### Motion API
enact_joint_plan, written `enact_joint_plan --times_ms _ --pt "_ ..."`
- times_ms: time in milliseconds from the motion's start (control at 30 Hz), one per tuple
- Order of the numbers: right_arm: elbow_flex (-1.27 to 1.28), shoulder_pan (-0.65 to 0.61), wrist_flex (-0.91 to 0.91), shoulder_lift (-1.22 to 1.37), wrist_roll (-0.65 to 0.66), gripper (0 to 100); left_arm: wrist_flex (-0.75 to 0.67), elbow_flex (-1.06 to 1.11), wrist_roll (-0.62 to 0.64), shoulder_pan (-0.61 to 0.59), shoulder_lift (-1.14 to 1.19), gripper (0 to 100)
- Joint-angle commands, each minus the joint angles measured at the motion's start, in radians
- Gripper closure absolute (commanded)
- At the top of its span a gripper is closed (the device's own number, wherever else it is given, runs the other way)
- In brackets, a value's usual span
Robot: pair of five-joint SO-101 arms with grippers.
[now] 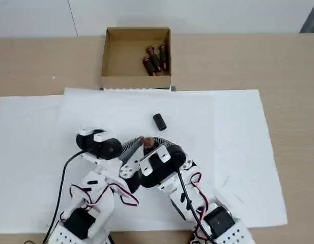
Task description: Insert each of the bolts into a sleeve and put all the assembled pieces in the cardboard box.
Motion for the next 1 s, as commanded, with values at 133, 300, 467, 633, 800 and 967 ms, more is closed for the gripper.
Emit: enact_joint_plan --times_ms 133,300,467,633,800,967 --pt "0.014 -0.004 -0.031 -0.016 0.008 99.5 0.044 -0.048 -0.052 -0.048 0.000 77" --pt "0.014 -0.002 -0.030 -0.015 0.002 99.5 0.114 -0.122 -0.051 -0.051 0.000 77" --pt "0.014 0.016 -0.030 -0.016 -0.021 99.5 0.158 -0.243 -0.052 -0.051 0.000 77" --pt "0.012 0.045 -0.030 -0.016 -0.086 99.5 0.193 -0.335 -0.055 -0.094 0.000 78" --pt "-0.006 0.079 -0.028 -0.013 -0.193 99.6 0.187 -0.351 -0.153 -0.216 -0.002 95" --pt "-0.031 0.150 0.079 -0.010 -0.295 99.6 0.192 -0.329 -0.253 -0.328 0.000 99"
